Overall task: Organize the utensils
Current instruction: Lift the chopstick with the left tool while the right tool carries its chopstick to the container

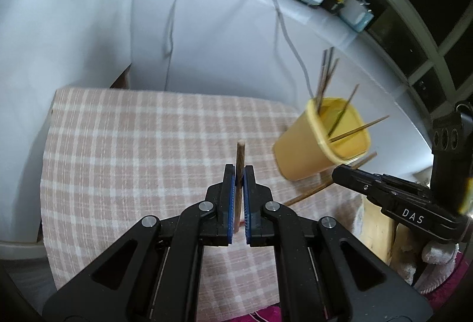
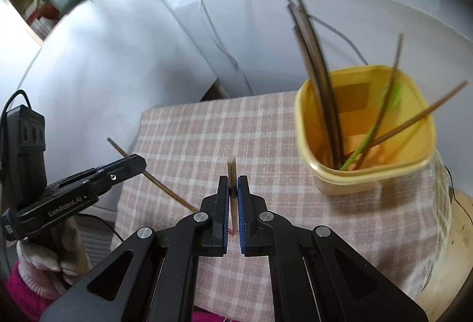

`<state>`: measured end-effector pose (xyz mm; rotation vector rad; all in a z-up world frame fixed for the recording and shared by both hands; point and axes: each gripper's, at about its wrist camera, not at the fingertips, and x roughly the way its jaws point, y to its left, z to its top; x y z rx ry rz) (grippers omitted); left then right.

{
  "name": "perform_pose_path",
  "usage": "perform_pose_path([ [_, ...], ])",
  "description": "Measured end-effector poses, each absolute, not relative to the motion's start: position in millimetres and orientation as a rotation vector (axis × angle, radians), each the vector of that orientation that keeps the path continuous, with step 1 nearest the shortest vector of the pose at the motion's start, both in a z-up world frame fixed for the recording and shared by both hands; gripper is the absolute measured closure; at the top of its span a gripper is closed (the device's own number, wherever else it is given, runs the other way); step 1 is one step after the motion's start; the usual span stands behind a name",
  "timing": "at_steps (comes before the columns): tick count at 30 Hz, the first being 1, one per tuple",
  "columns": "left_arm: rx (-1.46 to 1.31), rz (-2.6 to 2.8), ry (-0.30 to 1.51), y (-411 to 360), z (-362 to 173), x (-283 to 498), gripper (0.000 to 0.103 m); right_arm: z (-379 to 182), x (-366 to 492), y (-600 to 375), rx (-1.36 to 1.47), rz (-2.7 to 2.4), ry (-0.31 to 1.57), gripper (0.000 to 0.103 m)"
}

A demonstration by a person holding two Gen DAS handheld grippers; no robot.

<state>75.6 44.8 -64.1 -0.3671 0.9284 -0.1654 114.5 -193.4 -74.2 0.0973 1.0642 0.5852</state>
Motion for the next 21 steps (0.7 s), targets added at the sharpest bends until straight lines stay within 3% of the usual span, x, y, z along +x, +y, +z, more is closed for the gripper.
perform_pose_path([
  [21, -0.333, -0.307, 0.774, 10, 24, 79, 0.100, 0, 85, -277, 0.246, 0.516, 0.867, 0.099],
])
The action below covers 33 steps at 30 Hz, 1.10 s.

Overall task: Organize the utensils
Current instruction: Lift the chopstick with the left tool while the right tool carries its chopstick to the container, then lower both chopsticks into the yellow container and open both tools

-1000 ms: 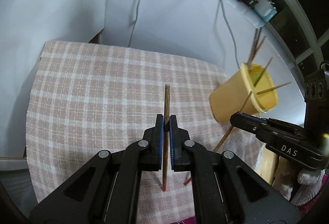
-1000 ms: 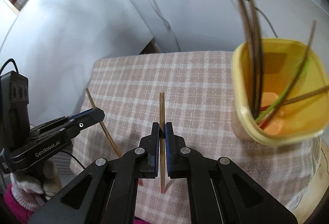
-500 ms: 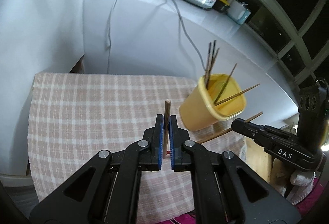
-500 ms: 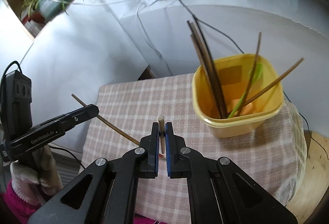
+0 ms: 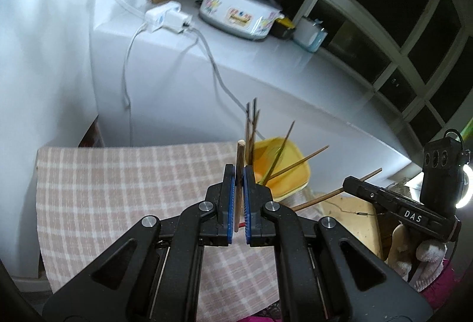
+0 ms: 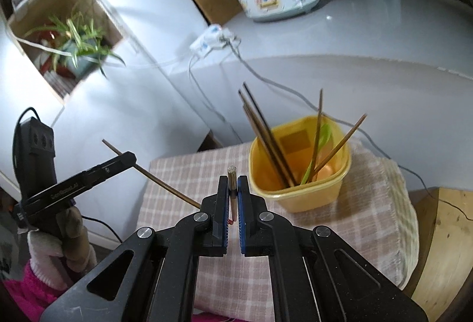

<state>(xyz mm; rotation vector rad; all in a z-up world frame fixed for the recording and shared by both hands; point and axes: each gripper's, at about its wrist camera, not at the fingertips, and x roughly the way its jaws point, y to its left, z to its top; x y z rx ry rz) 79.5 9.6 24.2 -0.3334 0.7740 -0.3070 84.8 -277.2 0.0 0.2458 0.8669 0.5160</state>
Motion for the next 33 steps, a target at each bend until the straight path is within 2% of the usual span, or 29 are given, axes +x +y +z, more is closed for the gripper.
perform_pose_path([
  [16, -0.335, -0.372, 0.677, -15, 69, 99, 0.100, 44, 92, -332, 0.322, 0.416, 0.724, 0.099],
  [33, -0.305, -0.372, 0.779, -58, 26, 141, 0.100, 6, 123, -342, 0.268, 0.325, 0.792, 0.099],
])
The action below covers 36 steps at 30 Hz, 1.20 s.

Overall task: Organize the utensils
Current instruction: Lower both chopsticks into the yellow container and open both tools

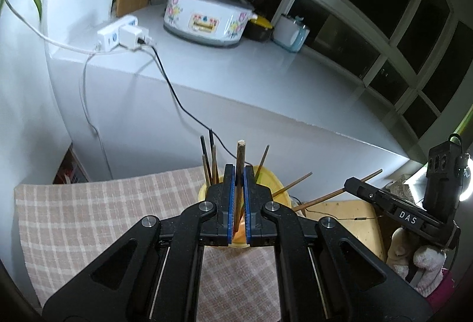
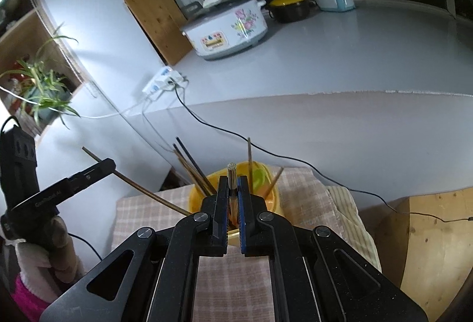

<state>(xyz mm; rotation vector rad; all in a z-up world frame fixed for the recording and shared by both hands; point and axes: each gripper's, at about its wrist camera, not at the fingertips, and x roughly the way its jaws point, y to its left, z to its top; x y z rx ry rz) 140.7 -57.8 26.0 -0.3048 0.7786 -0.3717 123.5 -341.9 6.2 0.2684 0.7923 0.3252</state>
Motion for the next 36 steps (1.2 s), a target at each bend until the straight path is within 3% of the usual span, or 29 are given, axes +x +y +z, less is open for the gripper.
perform_pose_path([
  [36, -0.258, -0.334, 0.938, -82, -46, 171, 0.100, -65, 174, -310, 0.156, 0.294, 0.952, 0.099],
])
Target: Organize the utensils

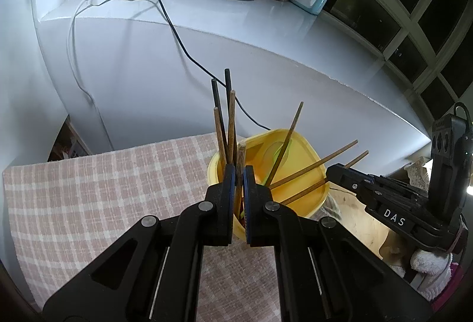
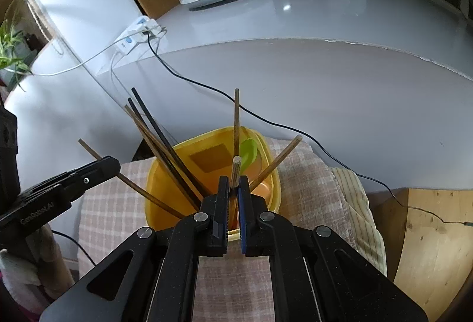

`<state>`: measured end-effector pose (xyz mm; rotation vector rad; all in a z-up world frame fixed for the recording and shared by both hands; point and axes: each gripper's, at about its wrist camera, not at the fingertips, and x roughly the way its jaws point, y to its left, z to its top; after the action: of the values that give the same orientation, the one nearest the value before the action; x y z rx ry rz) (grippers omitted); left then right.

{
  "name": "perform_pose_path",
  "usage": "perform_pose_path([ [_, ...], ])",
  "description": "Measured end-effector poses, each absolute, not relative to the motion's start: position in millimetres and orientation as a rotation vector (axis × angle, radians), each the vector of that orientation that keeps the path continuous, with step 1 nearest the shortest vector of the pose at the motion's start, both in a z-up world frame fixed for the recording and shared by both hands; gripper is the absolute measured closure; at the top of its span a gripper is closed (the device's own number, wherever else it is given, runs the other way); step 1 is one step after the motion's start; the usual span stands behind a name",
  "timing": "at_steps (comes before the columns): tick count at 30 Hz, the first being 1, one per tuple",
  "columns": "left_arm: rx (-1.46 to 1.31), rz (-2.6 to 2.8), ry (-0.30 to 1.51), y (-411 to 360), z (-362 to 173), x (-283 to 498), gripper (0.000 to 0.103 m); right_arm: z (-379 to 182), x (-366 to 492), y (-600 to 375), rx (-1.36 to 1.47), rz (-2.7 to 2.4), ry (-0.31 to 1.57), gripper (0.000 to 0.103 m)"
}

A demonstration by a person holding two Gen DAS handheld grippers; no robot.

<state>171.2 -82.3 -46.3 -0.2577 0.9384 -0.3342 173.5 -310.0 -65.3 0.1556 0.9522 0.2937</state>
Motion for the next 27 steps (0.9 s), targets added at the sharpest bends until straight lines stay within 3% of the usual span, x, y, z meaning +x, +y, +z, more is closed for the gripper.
perform_pose_path([
  [12, -0.257, -0.328, 0.977, -79, -51, 165, 0.099, -69, 167, -309, 0.138, 0.286, 0.968, 0.098],
  [13, -0.260, -0.328, 0.980, -78, -52, 164, 0.097, -68, 165, -309, 0.136, 0.284, 0.967, 0.098],
  [15, -0.264, -0.325, 0.980, -77, -51, 160, 0.081, -67, 163, -311, 0.138, 0.281, 0.965, 0.098],
  [16, -0.265, -0.324, 0.975, -76, -50, 158, 0.078, -67, 162, -311, 0.142, 0.281, 0.966, 0.098],
  [25, -0.262, -0.320, 0.952, -70, -37, 141, 0.075, -54, 144, -311, 0.148, 0.292, 0.937, 0.098],
  [27, -0.256, -0.316, 0.939, -69, -32, 136, 0.066, -49, 140, -311, 0.150, 0.297, 0.927, 0.098],
])
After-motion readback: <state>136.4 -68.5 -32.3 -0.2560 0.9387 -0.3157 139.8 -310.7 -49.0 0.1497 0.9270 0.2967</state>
